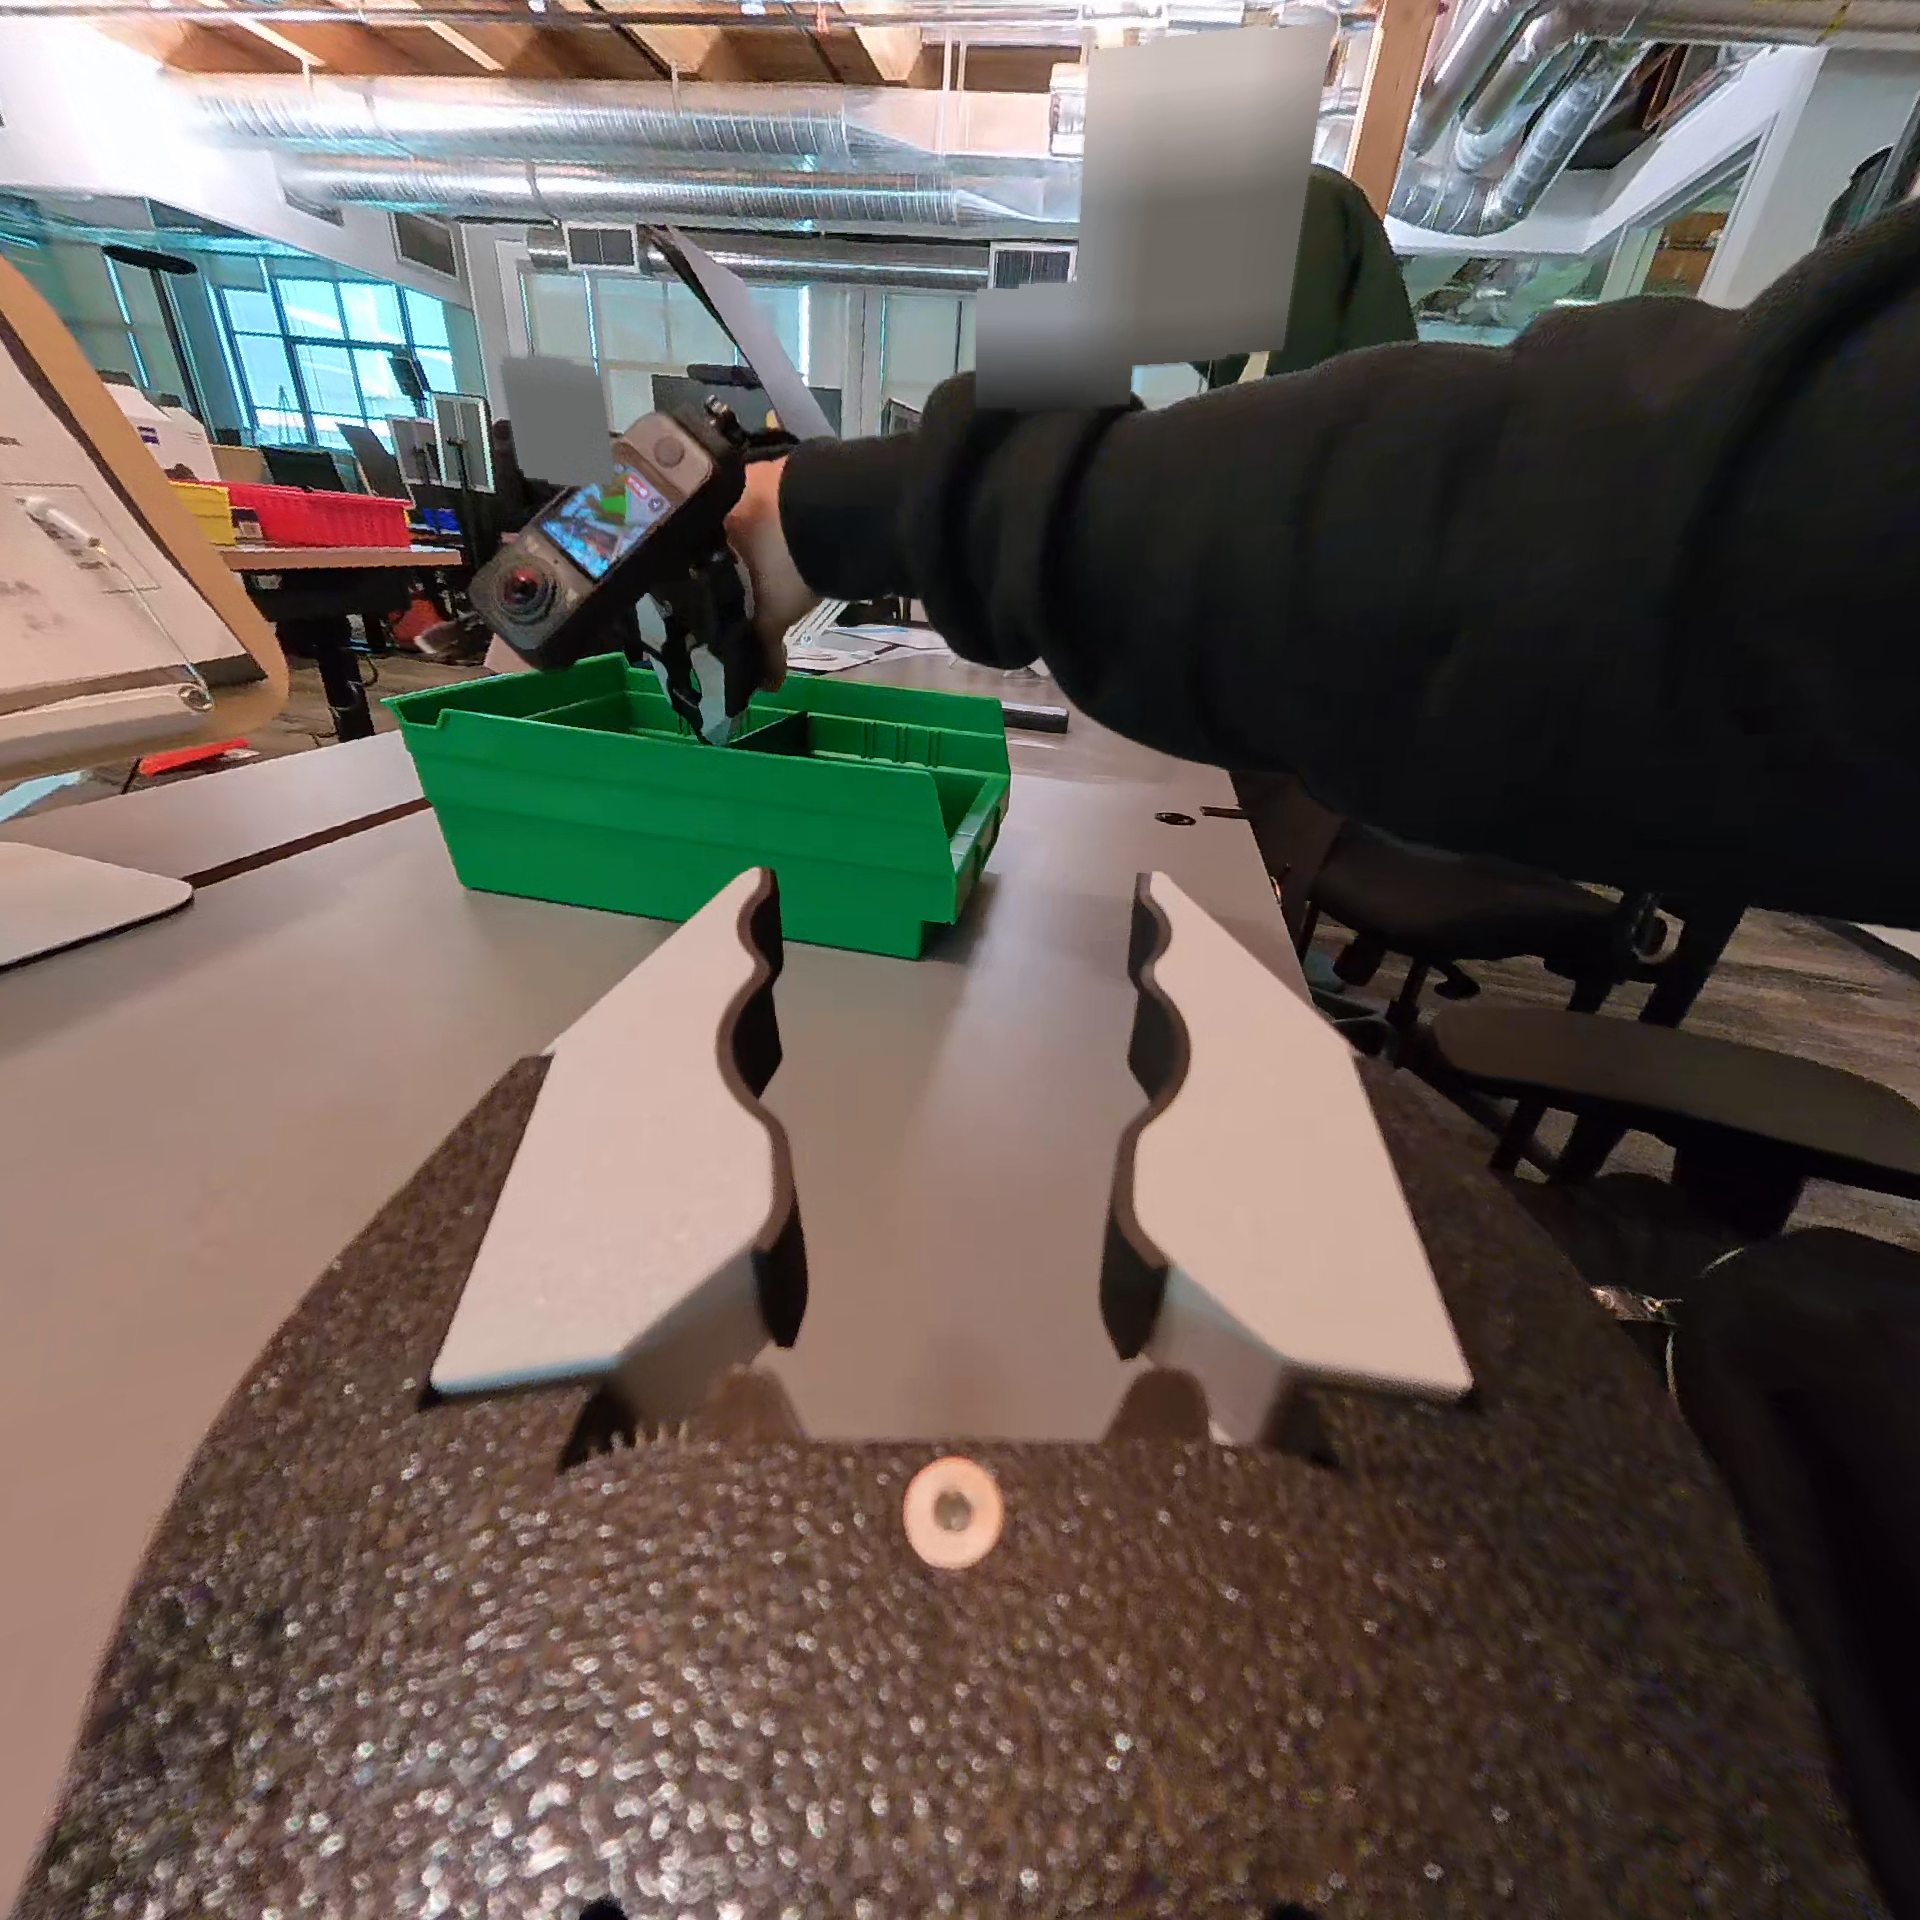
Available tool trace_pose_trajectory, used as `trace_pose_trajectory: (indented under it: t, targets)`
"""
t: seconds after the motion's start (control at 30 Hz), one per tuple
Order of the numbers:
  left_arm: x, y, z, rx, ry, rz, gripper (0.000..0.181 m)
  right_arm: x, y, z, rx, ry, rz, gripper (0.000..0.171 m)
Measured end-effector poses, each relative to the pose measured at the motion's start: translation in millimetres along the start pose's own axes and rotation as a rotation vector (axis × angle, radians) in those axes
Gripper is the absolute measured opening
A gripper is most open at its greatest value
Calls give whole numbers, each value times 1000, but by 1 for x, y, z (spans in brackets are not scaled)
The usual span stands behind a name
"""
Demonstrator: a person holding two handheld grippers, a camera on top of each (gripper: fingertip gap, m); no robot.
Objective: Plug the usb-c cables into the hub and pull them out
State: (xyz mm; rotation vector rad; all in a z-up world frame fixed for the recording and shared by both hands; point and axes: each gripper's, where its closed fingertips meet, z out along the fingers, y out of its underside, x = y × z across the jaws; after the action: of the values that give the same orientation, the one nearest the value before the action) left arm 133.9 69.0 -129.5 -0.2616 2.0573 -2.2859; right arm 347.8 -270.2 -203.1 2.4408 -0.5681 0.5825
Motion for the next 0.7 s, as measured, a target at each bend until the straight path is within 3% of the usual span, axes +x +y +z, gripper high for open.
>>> trace_pose_trajectory:
  t: [0.13, 0.27, 0.7]
  targets:
    - [-2, -2, -2, 15, 4, -15, 64, 5, 5, 9, 6, 46, -27, 22]
    - [-4, -1, -2, 21, 2, -23, 64, 19, 7, 3, 42, 226, -212, 22]
    - [-4, 5, -1, 6, 7, -32, 62, 18, 24, 1, 45, 296, -454, 22]
